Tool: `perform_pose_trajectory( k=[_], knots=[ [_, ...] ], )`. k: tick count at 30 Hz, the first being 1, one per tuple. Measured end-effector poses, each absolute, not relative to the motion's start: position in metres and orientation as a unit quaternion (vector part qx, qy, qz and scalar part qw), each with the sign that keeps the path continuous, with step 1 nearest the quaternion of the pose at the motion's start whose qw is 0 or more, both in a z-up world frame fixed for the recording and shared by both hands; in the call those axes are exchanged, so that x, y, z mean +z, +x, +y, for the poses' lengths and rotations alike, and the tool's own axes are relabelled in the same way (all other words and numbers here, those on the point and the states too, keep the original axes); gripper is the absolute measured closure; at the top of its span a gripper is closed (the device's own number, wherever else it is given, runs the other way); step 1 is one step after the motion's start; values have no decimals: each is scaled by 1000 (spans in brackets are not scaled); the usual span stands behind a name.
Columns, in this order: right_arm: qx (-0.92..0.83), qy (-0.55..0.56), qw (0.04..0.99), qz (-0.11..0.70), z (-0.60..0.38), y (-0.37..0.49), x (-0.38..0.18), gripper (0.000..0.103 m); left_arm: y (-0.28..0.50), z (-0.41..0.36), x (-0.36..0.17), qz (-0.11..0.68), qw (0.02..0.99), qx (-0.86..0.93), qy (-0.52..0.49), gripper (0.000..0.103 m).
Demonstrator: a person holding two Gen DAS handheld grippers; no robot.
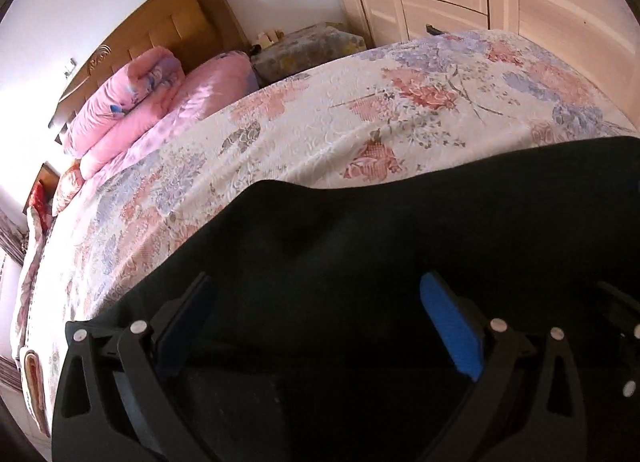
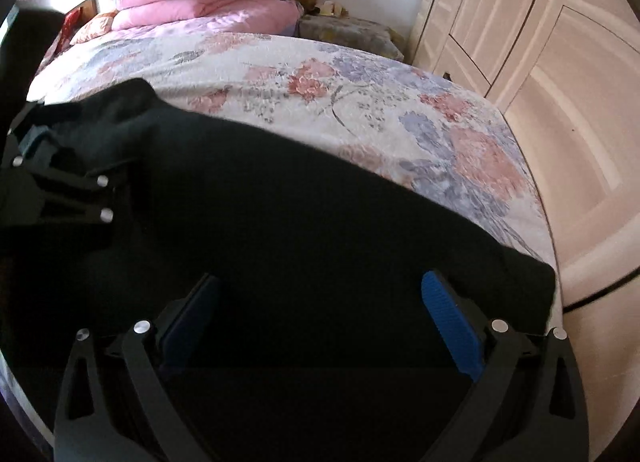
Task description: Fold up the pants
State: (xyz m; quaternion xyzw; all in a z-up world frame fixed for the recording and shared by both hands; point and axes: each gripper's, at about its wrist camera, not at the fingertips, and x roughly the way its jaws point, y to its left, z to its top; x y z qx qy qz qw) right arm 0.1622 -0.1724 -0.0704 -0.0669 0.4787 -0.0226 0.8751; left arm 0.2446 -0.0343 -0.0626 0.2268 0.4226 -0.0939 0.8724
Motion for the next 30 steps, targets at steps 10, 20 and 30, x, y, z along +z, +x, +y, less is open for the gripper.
perform_pose_trajectory(
  k=[10,20,30],
  knots=[
    [-55,-53,900,429,-187,95,-64,4,244,-36,-62,416,876,-92,224,1],
    [-51,-59,903,423,-190,85,-70,4,241,-40,-63,407,878,-79,240,1],
    [-9,-29,911,411,-186,51,-69,4,240,-44,-64,402,878,-74,250,1]
  ],
)
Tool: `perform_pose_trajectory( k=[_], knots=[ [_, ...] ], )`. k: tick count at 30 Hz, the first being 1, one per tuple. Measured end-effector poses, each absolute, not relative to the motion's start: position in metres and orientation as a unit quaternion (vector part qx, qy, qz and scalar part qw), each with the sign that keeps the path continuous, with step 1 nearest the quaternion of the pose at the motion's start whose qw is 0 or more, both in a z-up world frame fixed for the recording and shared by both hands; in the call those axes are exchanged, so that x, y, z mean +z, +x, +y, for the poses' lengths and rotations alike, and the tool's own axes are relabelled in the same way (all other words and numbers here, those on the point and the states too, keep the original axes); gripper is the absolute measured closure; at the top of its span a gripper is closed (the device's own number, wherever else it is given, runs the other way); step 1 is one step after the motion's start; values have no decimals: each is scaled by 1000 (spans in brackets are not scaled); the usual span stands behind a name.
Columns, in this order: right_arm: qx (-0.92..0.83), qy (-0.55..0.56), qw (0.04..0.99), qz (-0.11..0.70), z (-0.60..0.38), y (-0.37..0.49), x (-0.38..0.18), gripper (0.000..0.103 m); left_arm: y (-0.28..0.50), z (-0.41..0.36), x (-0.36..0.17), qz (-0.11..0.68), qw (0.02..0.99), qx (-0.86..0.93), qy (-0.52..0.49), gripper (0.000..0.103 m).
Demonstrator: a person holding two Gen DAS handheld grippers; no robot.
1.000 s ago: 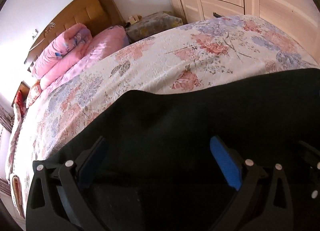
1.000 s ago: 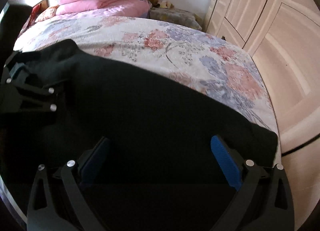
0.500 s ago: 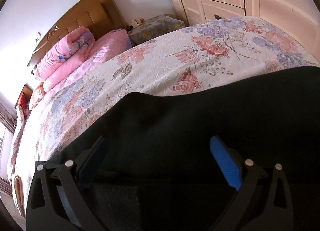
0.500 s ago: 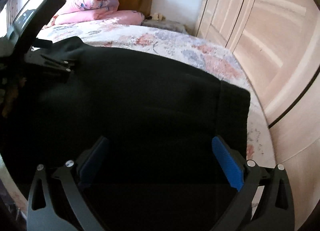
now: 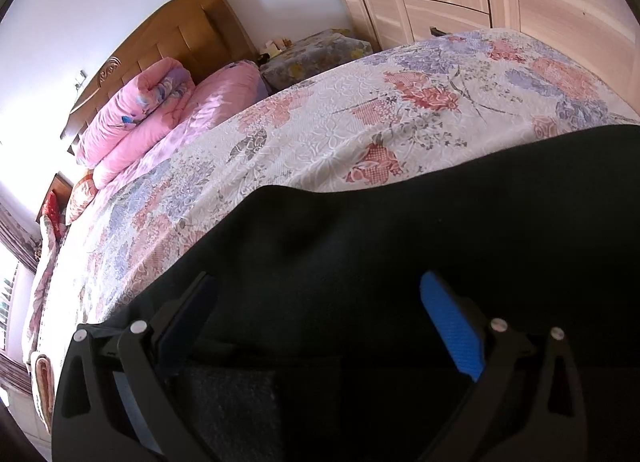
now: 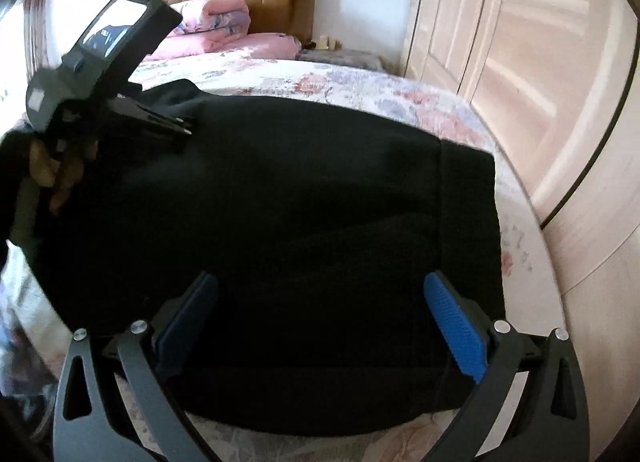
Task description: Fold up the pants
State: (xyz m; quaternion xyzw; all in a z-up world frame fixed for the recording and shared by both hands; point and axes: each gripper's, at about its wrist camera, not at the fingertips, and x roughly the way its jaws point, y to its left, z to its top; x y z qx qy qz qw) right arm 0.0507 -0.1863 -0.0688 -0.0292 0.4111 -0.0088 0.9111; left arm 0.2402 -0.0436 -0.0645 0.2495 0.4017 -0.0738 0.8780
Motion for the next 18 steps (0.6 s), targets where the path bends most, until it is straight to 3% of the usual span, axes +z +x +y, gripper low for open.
perform_pose_trajectory(
  k=[7,10,14,18],
  knots=[
    [-7,-35,926,377,-185,46,-77,4,238,-43,-62,395,881,-69,251,1],
    [0,-32,926,376,-188,48,-76,4,213,-33,-35,357,901,-80,232,1],
    [-2,-34,927,373,-186,45,-76,4,165,44,19,310,942,-80,98,1],
    [-4,-35,927,373,-185,45,-75,4,142,133,1,367,927,-75,-24,1]
  ],
)
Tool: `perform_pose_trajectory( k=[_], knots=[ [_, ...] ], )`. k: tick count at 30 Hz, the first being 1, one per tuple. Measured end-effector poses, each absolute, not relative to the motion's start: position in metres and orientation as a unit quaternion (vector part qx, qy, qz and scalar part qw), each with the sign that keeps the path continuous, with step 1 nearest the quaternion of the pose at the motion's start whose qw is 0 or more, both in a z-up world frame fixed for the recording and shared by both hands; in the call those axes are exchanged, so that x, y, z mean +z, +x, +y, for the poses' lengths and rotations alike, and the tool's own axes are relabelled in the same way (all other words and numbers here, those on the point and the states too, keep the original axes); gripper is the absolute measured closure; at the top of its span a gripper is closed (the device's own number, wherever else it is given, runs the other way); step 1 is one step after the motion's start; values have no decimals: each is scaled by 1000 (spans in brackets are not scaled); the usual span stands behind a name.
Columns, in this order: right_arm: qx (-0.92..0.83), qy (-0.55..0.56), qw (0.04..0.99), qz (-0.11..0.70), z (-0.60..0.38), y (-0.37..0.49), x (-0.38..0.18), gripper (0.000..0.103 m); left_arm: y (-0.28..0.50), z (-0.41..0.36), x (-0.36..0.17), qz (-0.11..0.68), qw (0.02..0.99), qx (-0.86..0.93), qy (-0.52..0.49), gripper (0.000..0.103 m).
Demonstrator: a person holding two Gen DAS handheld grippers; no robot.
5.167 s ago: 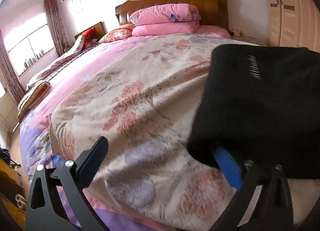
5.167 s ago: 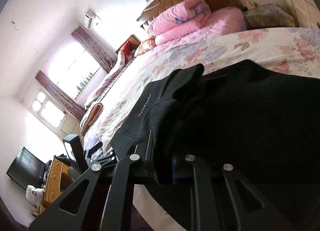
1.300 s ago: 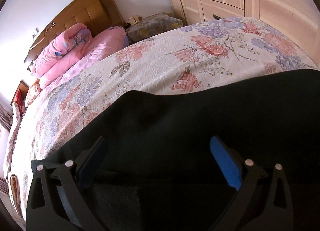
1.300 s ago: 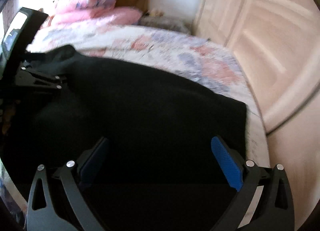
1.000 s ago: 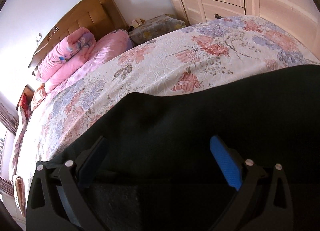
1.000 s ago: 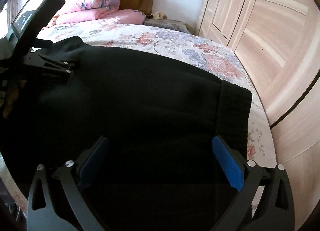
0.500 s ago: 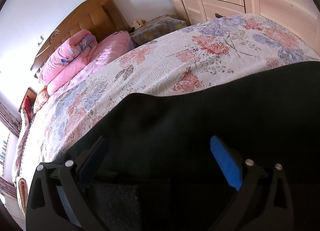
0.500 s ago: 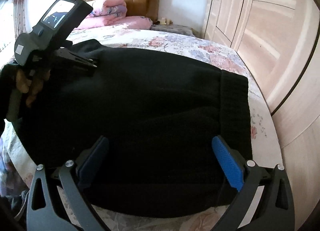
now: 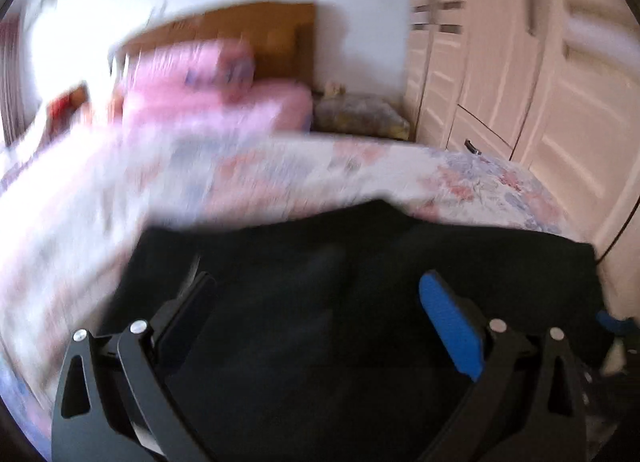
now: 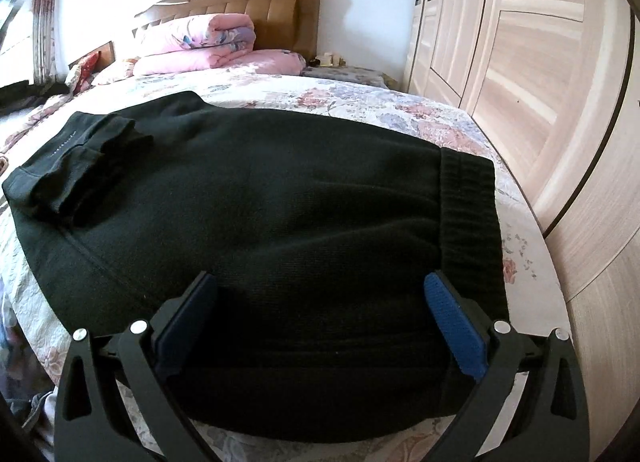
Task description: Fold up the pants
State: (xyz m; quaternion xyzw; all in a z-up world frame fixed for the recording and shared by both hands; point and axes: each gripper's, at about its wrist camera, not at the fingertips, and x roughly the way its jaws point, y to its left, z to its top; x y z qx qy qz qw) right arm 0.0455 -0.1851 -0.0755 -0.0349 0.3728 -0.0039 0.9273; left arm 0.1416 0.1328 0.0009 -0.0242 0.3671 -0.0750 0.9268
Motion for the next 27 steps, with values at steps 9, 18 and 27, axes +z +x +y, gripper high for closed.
perform_pose_trajectory(
  k=[9,18,27],
  knots=[
    [-19,-26,915,401,-185,48,-65,4,93,135,-56,364,927,-78,54,1],
    [110,-58,930,346,-73,119,2,4,91,141,-62,361,928,-83,44,1],
    [179,-129,864,452,38,216,-59,4,86,142,-65,350,932,-82,46,1]
  ],
)
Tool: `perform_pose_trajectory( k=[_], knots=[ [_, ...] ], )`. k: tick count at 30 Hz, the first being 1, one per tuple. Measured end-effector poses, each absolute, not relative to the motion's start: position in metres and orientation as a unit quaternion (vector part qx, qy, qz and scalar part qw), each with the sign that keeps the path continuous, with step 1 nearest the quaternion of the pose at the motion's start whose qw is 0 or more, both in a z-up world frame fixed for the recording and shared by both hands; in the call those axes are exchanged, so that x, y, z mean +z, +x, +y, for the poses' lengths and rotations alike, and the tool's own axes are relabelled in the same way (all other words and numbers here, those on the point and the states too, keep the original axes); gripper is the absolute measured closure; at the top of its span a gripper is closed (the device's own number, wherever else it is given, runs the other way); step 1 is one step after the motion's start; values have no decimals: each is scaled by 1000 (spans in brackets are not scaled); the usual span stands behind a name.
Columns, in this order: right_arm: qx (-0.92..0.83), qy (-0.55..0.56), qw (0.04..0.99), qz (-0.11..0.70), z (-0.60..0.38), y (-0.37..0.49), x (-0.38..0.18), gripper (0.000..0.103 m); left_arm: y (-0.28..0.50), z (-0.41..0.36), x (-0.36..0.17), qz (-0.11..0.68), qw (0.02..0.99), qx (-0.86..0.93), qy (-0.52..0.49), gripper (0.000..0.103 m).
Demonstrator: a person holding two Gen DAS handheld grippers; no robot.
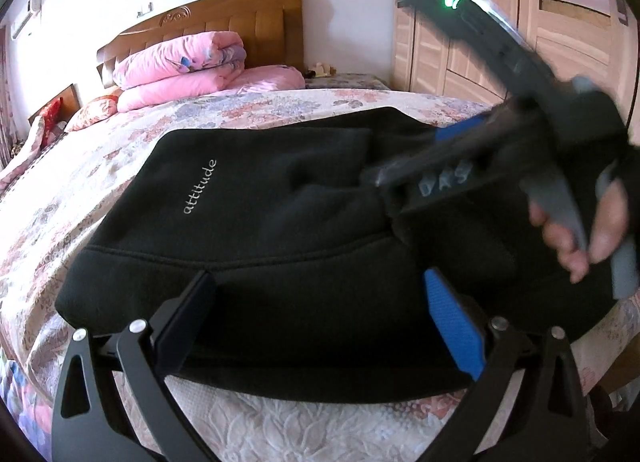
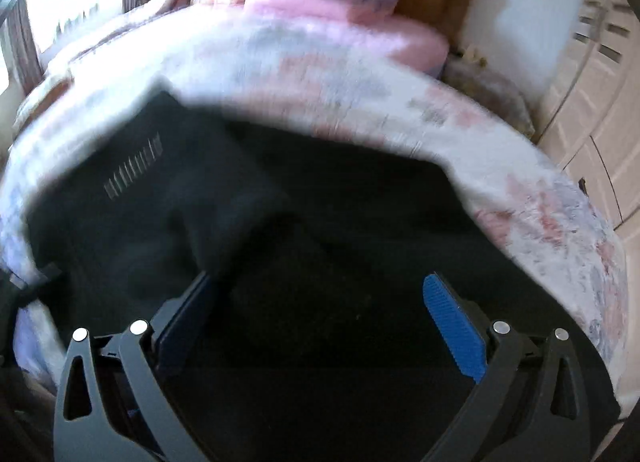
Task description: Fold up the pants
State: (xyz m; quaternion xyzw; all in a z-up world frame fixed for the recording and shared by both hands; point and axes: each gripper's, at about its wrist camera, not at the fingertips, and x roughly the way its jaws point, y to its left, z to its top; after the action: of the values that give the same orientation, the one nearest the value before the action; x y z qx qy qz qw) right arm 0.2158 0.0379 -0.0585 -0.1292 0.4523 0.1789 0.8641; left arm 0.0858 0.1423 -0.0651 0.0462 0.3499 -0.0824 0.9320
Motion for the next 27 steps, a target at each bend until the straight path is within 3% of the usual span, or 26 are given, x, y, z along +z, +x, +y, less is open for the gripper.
perform_pose_trajectory(
  k=[6,13,16,19,27],
  knots=[
    [195,-90,854,474,21,215,-63,4,78,142,-57,361,928,-88,43,1],
    [206,-72,876,430,38,223,-25,4,73,196,-35,339,939,-50,1,1],
    [179,-115,866,453,57,236,-41,4,89,225,-57,383,921,-44,-51,1],
    [177,-118,849,483,57,242,-66,4,87,222,-60,383,922,-45,-31,1],
    [187,-35,869,458,17,259,-34,4,144,227,26,341,933,-90,-64,1]
  ],
)
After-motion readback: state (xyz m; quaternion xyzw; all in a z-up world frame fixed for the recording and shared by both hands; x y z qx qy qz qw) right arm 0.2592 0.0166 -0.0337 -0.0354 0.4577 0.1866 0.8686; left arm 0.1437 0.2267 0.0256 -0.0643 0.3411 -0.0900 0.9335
